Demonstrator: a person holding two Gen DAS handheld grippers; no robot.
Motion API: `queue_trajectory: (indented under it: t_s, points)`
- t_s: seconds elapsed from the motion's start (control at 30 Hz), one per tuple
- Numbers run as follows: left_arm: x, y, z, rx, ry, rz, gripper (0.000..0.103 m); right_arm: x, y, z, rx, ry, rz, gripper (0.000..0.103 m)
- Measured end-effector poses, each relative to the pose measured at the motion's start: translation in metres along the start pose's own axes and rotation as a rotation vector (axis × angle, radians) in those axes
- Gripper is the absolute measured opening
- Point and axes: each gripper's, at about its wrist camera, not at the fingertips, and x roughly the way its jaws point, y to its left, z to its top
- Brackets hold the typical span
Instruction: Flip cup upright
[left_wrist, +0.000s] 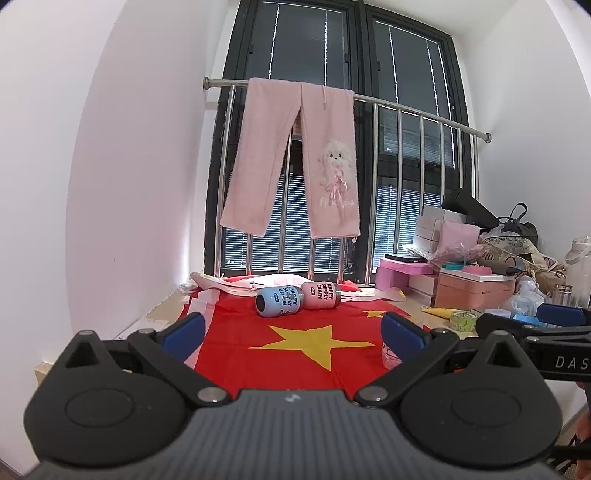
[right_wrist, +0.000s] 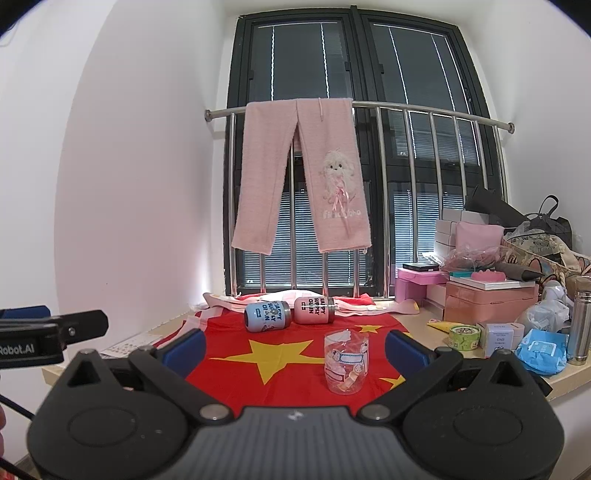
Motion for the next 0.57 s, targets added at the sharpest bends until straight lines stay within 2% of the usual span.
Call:
queue_trajectory:
  t_s: [0.57]
  points:
    - [-0.0006, 0.0017, -0.0027, -0.010, -0.003, -0.015, 0.103, 0.0001, 0.0008, -0.0002, 0.001, 0.001, -0.001, 0.103]
